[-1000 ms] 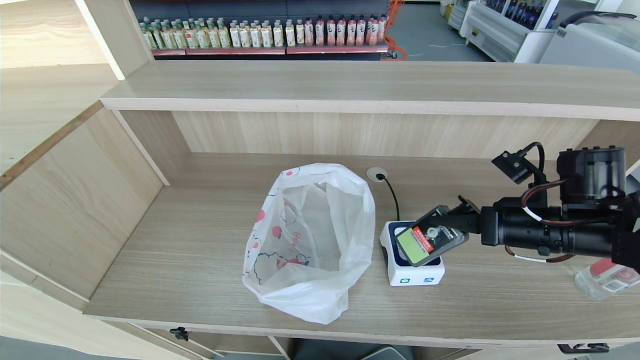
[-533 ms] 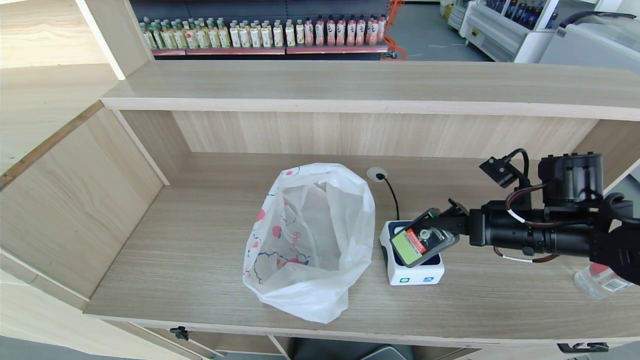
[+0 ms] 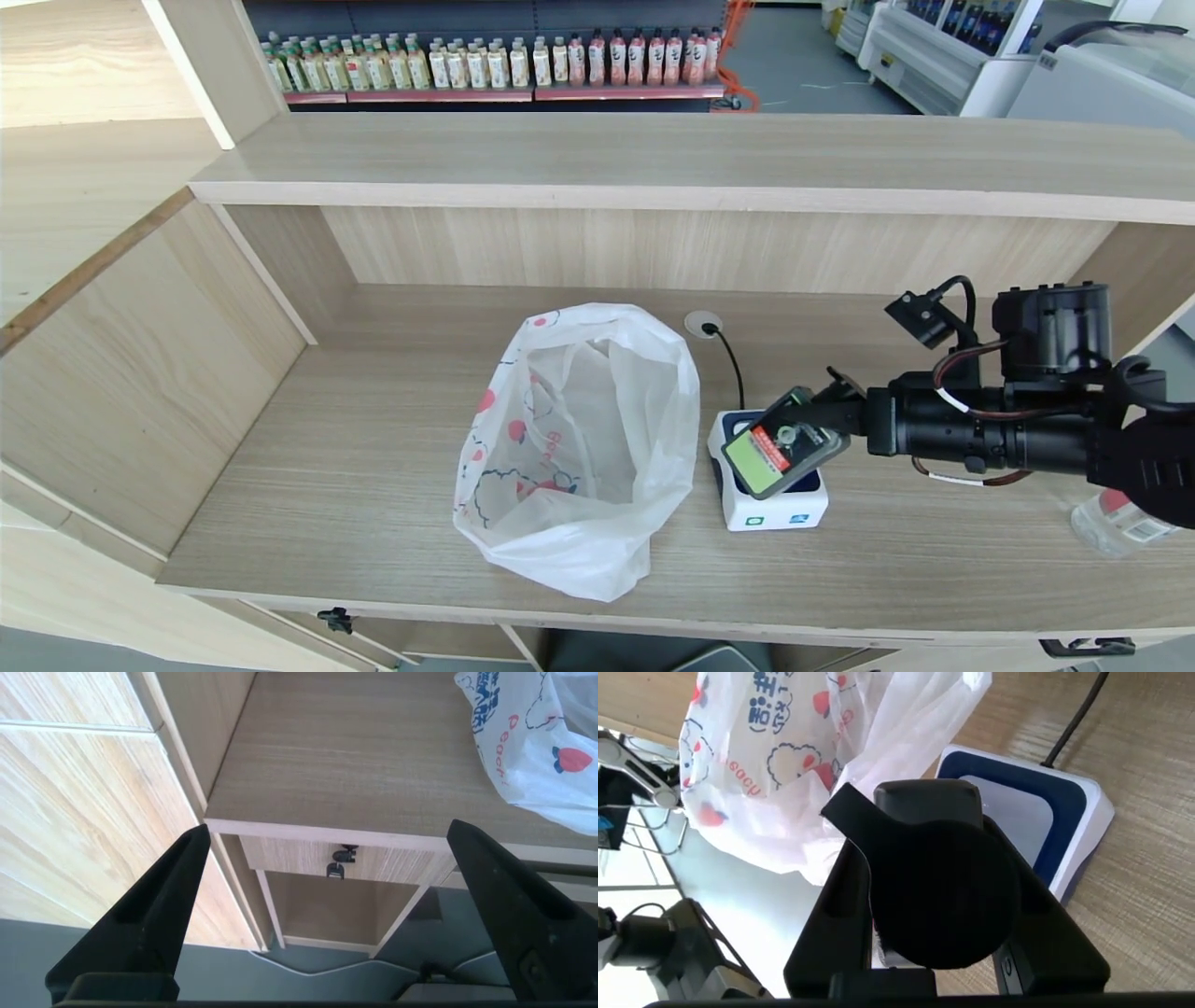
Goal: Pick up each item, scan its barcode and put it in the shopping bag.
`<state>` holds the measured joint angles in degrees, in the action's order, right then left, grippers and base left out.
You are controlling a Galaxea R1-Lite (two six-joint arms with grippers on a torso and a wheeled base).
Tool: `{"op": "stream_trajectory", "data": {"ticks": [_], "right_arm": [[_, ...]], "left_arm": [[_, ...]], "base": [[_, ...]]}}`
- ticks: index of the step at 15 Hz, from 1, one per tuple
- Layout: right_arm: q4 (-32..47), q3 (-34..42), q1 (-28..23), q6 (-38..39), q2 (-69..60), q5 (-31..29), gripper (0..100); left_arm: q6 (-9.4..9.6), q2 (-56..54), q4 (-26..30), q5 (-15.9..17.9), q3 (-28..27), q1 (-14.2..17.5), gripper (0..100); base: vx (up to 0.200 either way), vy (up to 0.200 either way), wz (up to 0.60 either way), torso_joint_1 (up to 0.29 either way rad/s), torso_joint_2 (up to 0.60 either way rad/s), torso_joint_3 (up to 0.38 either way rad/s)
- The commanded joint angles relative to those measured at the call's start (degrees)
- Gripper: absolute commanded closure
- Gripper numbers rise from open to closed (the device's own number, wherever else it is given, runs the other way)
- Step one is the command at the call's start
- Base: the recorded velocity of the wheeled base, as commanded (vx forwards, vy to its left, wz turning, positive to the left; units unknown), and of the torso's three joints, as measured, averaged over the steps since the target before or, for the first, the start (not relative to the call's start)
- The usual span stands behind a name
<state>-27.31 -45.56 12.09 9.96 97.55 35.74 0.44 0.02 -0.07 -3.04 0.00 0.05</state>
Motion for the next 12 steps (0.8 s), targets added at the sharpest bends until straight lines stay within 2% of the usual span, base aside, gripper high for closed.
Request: {"op": "stream_trajectory", "data": {"ticks": [1,4,8,12], "right_arm": [[-2.58,0.03,-0.23,-0.56,-4.47,0.38,100],[-3.63,2.49,-0.4,-2.49,-18.62,0.03,100],[-3.1,7.41,-2.95,-11.37,-23.19,-0.32,100],[-3.37,5.83,-6.91,-11.37,-18.54,-0.32,100]], "left_arm": [[0.0,-0.02,-0.01,-0.04,0.0,0.04,0],[0.0,-0.02,-0.01,-0.04,0.0,0.04,0],[0.0,-0.02,-0.01,-0.04,0.0,0.04,0],[-0.09,-0.02,0.07,-0.04,0.0,0.04,0]], "base": [[0.0,0.0,0.0,0.0,0.0,0.0],[0.0,0.0,0.0,0.0,0.0,0.0],[0.0,0.0,0.0,0.0,0.0,0.0],[0.0,0.2,0.0,-0.004,0.0,0.007]]}}
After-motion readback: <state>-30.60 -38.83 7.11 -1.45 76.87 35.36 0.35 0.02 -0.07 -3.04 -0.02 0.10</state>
